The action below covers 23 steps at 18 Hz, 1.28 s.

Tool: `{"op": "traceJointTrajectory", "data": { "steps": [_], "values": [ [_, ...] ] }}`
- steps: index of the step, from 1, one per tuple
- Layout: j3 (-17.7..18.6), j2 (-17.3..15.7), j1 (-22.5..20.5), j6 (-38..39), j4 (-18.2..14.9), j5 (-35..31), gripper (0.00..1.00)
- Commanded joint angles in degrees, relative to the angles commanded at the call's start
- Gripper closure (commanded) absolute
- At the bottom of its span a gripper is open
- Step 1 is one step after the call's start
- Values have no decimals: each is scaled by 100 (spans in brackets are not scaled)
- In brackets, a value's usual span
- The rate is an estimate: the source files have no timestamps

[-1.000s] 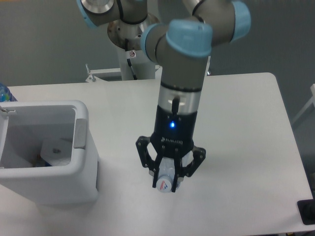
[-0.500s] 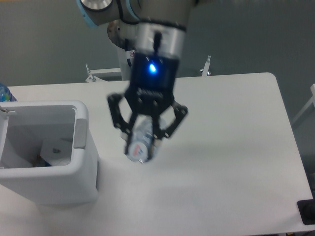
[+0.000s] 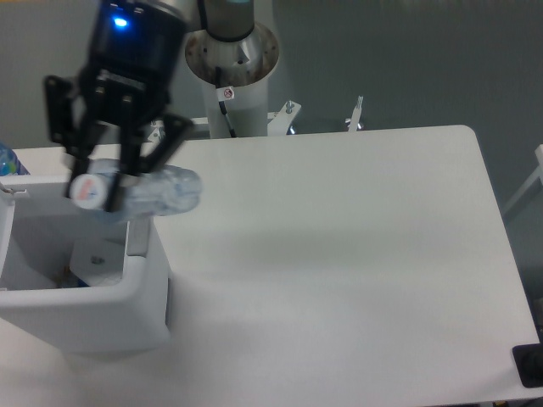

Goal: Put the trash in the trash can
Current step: 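Carry the bottle over the white bin and lower it in, then open the gripper to drop the bottle and raise it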

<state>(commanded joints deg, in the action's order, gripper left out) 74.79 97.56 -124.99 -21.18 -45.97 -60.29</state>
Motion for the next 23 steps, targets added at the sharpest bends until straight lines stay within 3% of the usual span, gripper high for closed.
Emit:
{"op": "traceJointTrajectory", "data": {
  "steps": [8,23],
  "values": [
    [9,210,519,-9,44,0,89],
    [123,782,651,0,44,-9,84]
  ]
}}
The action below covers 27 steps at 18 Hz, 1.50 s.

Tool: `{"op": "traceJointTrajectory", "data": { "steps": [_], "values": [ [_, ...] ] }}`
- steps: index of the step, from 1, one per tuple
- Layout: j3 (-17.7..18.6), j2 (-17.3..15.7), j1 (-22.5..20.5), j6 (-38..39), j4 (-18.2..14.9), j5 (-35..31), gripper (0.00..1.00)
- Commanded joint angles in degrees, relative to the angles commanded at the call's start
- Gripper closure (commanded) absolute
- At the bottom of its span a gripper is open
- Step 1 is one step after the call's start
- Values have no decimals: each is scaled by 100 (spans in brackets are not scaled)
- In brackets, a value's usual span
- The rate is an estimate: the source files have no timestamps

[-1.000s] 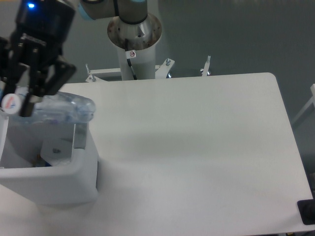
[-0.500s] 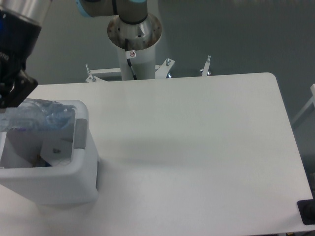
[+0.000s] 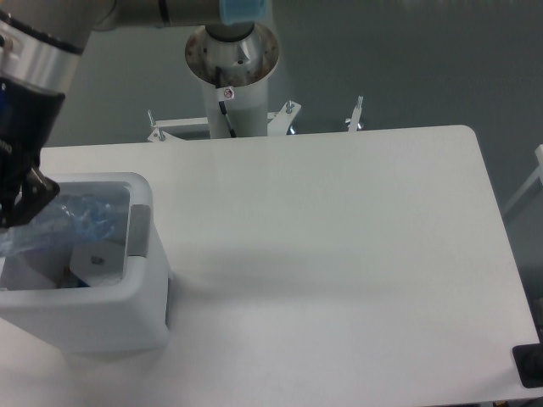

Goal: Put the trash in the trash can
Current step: 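Open the gripper to drop the bottle and raise it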

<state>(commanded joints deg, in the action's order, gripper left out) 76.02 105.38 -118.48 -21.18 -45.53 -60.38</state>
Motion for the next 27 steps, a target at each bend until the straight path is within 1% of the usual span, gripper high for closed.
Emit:
{"op": "traceJointTrajectory", "data": {
  "steps": [5,6,7,11,12,13,14,16,17,18,19,20,23,25,27],
  "values": [
    [281,35,0,-9,-9,9,84],
    [334,35,0,-9,-9,9,83],
    [369,35,-9,-17,-9,0,80],
    [527,35,-35,0,-9,0,77],
    [554,44,-35,0,-9,0,73],
    [580,53,-44,-17,-9,0,59],
    [580,70,-53,-26,-9,0,47],
    [615,79,-62,0,-9,0,47],
    [676,62,-70,-26,-9,-17,41],
    [738,36,-70,-26,-9,-18,31],
    [747,35,-88,-35,-9,-18,14],
    [747,35,-97,-44,-17,-35,1],
    [730,-8,-263,26,-9,-35,0],
    [738,-166,-491,131,-18,-35,0],
    [747,-281,-745,473,-18,-44,0]
  ]
}}
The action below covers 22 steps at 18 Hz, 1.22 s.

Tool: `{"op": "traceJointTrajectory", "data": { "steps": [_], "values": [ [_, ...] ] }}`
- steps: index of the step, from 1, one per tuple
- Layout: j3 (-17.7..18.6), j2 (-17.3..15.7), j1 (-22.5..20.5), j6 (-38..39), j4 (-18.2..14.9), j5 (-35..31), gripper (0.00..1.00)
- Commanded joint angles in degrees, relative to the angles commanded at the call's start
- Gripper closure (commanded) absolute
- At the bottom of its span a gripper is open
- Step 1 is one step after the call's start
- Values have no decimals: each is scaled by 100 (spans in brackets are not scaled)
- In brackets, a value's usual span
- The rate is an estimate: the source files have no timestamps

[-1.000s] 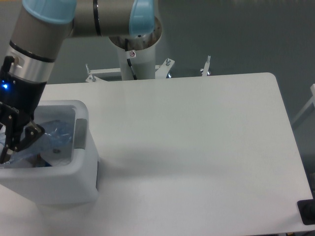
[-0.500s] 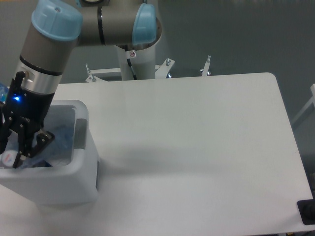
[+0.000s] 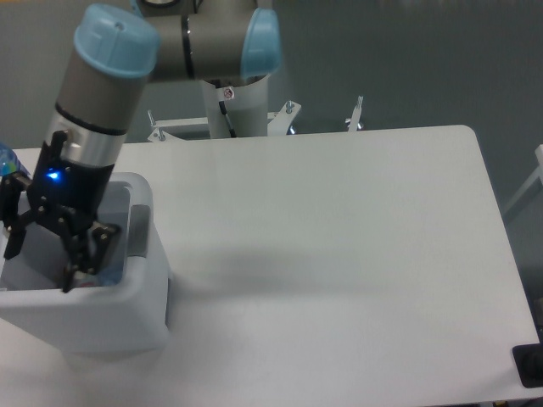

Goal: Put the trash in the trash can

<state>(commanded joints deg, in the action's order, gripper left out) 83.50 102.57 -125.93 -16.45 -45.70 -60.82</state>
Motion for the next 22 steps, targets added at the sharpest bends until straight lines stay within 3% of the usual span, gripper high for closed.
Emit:
{"op": "traceJointTrajectory", "data": {
  "steps": [7,11,14,15,18,20,22],
  "values": [
    [-254,-228,-994,-86,-9,-175,0],
    [-352,-308,-1399,-909,-17,-982,0],
    [-282,-509,-1417,-1780,-88,-2192,0],
    [-220,-571,-1399,-1991,-245,-2554,0],
    [-158,-774,-1355,-2458,-1201,-3066,0],
    [-158,-826,-1346,-2739,-1406,-3120,0],
    [-167,-827,-1346,-2776,-1406,-3129,0]
  ]
}}
